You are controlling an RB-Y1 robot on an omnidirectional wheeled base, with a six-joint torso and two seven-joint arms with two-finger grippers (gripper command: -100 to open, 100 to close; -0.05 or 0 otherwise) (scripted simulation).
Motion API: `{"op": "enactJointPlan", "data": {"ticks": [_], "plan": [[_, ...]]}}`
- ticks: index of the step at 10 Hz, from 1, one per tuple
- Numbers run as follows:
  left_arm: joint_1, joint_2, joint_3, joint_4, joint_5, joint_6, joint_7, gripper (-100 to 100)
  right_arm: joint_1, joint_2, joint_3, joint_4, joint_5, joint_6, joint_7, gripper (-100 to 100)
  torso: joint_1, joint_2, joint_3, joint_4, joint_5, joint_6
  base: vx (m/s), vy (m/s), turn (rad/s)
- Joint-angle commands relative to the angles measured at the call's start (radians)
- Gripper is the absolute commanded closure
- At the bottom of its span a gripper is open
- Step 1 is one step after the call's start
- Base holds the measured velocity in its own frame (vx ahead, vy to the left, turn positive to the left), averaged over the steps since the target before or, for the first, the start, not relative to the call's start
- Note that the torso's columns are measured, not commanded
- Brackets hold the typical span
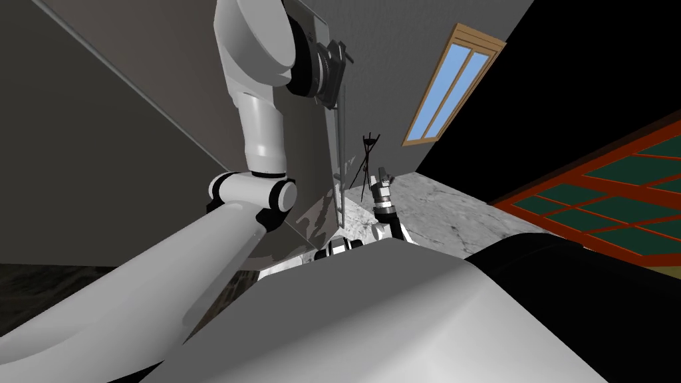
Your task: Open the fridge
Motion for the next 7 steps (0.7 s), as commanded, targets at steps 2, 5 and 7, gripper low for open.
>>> {"op": "enactJointPlan", "data": {"ticks": [2, 5, 7], "plan": [[-0.034, 0.054, -0.078, 0.03, 0.011, -0.036, 0.083, -100, 0.0, 0.0, 0.0, 0.0, 0.0, 0.0, 0.0, 0, -0.002, 0.003, 0.001, 0.003, -0.001, 0.002, -0.032, 0.043, -0.122], [-0.054, 0.091, -0.128, 0.048, 0.017, -0.056, 0.132, -100, 0.0, 0.0, 0.0, 0.0, 0.0, 0.0, 0.0, 0, -0.005, 0.004, 0.002, 0.006, -0.002, 0.002, -0.028, 0.039, -0.099], [-0.054, 0.091, -0.128, 0.048, 0.017, -0.056, 0.132, -100, 0.0, 0.0, 0.0, 0.0, 0.0, 0.0, 0.0, 0, -0.005, 0.001, -0.001, 0.006, -0.001, 0.0, 0.008, -0.01, 0.035]]}}
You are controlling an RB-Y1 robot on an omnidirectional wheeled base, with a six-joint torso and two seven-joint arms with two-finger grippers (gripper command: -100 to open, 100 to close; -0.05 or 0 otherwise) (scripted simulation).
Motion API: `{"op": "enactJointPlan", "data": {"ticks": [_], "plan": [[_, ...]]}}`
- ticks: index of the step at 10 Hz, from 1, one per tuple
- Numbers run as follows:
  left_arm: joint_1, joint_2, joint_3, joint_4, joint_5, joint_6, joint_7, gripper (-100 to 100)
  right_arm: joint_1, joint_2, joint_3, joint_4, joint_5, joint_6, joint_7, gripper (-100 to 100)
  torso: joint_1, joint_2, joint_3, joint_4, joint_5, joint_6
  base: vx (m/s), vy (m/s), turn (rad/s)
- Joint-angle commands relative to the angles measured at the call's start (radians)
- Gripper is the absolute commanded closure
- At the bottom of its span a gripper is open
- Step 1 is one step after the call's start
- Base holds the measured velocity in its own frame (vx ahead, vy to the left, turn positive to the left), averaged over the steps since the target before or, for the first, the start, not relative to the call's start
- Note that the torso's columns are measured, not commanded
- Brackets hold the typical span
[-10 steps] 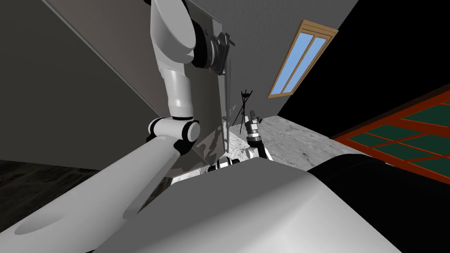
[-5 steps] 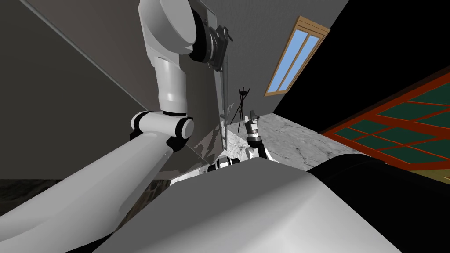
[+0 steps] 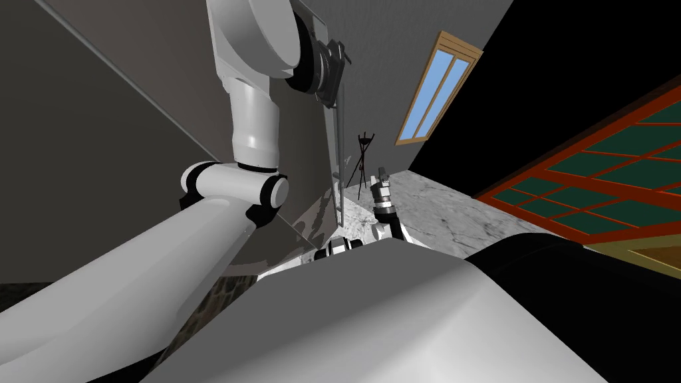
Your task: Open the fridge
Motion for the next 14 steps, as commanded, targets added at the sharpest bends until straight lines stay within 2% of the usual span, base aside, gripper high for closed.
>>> {"op": "enactJointPlan", "data": {"ticks": [1, 5, 6, 10, 12, 14], "plan": [[-0.005, 0.002, 0.002, -0.017, -0.005, -0.005, 0.005, -100, 0.0, 0.0, 0.0, 0.0, 0.0, 0.0, 0.0, 0, 0.001, 0.0, 0.001, -0.001, 0.0, 0.0, 0.006, -0.009, 0.017], [-0.005, 0.002, 0.002, -0.017, -0.005, -0.005, 0.005, -100, 0.0, 0.0, 0.0, 0.0, 0.0, 0.0, 0.0, 0, 0.001, 0.002, 0.003, -0.001, 0.0, 0.002, -0.002, 0.002, -0.009], [-0.034, 0.017, 0.014, -0.012, 0.01, 0.04, 0.021, -100, 0.0, 0.0, 0.0, 0.0, 0.0, 0.0, 0.0, 0, 0.001, 0.001, 0.001, -0.001, 0.0, 0.001, 0.013, -0.017, 0.05], [-0.071, 0.033, 0.029, -0.015, 0.025, 0.076, 0.033, -100, 0.0, 0.0, 0.0, 0.0, 0.0, 0.0, 0.0, 0, 0.003, 0.007, 0.005, 0.006, 0.001, 0.002, 0.016, -0.023, 0.038], [-0.071, 0.033, 0.029, -0.015, 0.025, 0.076, 0.033, -100, 0.0, 0.0, 0.0, 0.0, 0.0, 0.0, 0.0, 0, 0.0, 0.013, 0.009, 0.01, 0.0, 0.004, 0.007, -0.01, 0.012], [-0.107, 0.05, 0.044, -0.018, 0.039, 0.113, 0.046, -100, 0.0, 0.0, 0.0, 0.0, 0.0, 0.0, 0.0, 0, 0.001, 0.018, 0.012, 0.013, 0.0, 0.003, 0.01, -0.014, 0.034]]}}
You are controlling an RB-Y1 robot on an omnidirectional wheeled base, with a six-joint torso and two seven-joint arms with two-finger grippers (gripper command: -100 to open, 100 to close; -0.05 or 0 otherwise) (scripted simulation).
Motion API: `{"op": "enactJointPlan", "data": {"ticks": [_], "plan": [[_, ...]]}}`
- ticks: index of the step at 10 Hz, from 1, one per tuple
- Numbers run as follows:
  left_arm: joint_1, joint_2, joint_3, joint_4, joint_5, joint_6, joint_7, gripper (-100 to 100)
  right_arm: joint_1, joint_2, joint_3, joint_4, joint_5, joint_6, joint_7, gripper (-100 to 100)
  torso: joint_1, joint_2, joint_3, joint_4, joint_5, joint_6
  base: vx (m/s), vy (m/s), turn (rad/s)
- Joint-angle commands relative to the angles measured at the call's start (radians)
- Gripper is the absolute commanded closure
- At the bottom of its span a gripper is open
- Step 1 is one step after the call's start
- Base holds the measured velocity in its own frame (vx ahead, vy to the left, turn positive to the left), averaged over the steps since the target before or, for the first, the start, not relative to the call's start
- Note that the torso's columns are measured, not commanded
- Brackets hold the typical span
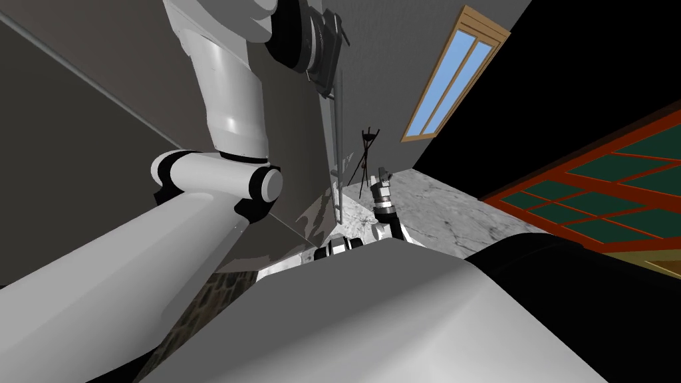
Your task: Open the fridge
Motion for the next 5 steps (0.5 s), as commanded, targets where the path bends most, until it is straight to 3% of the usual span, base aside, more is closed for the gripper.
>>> {"op": "enactJointPlan", "data": {"ticks": [1, 5], "plan": [[-0.038, 0.011, 0.016, -0.013, 0.01, 0.0, 0.003, -100, 0.0, 0.0, 0.0, 0.0, 0.0, 0.0, 0.0, 0, 0.002, 0.001, 0.001, 0.001, 0.001, -0.001, 0.014, -0.019, 0.048], [-0.038, 0.011, 0.016, -0.013, 0.01, 0.0, 0.003, -100, 0.0, 0.0, 0.0, 0.0, 0.0, 0.0, 0.0, 0, 0.001, 0.004, 0.002, 0.004, 0.001, 0.0, -0.002, 0.003, -0.01]]}}
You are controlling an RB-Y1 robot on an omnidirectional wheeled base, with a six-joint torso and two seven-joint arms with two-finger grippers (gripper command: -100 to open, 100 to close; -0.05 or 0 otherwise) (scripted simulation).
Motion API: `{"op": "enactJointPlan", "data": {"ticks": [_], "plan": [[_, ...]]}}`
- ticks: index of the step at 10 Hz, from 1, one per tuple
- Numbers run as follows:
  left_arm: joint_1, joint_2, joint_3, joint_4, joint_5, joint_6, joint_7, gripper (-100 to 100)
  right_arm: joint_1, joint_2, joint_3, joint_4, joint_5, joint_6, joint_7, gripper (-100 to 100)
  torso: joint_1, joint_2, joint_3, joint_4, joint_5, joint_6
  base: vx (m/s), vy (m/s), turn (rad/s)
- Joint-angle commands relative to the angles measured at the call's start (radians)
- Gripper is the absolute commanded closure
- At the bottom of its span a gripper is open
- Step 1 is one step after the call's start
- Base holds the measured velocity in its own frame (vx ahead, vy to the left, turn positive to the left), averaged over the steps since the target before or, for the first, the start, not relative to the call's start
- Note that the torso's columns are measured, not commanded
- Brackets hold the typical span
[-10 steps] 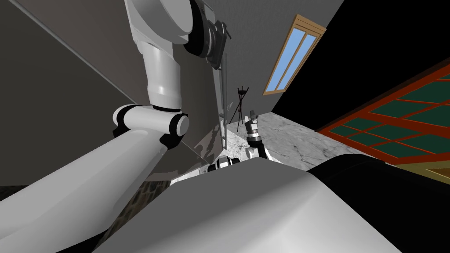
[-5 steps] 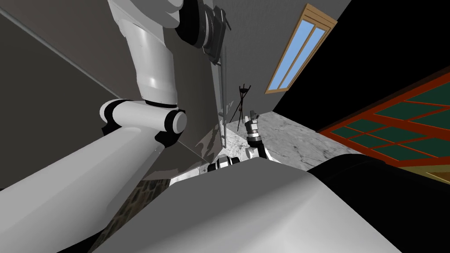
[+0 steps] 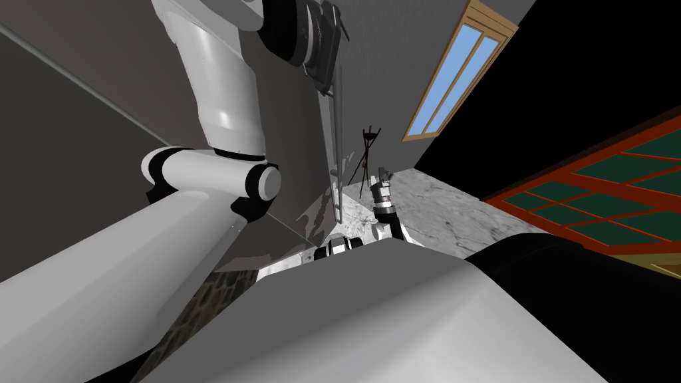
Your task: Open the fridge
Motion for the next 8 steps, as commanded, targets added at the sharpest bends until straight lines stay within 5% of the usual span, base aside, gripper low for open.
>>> {"op": "enactJointPlan", "data": {"ticks": [1, 3, 4, 8], "plan": [[-0.022, 0.0, 0.007, -0.013, -0.003, -0.029, -0.003, -100, 0.0, 0.0, 0.0, 0.0, 0.0, 0.0, 0.0, 0, 0.001, 0.0, 0.001, -0.001, 0.0, -0.001, 0.0, 0.0, 0.0], [-0.007, -0.002, 0.0, 0.012, 0.001, 0.0, -0.001, -100, 0.0, 0.0, 0.0, 0.0, 0.0, 0.0, 0.0, 0, -0.001, -0.001, -0.001, 0.001, 0.0, 0.0, 0.007, -0.009, 0.029], [-0.003, -0.001, -0.001, 0.016, 0.001, 0.002, -0.001, 0, 0.0, 0.0, 0.0, 0.0, 0.0, 0.0, 0.0, 0, 0.001, -0.002, 0.0, -0.005, 0.0, -0.002, 0.0, 0.001, 0.026], [0.015, -0.007, -0.005, 0.028, 0.003, 0.013, 0.003, 0, 0.0, 0.0, 0.0, 0.0, 0.0, 0.0, 0.0, 0, 0.008, -0.016, -0.008, -0.018, 0.003, -0.007, -0.002, 0.002, 0.009]]}}
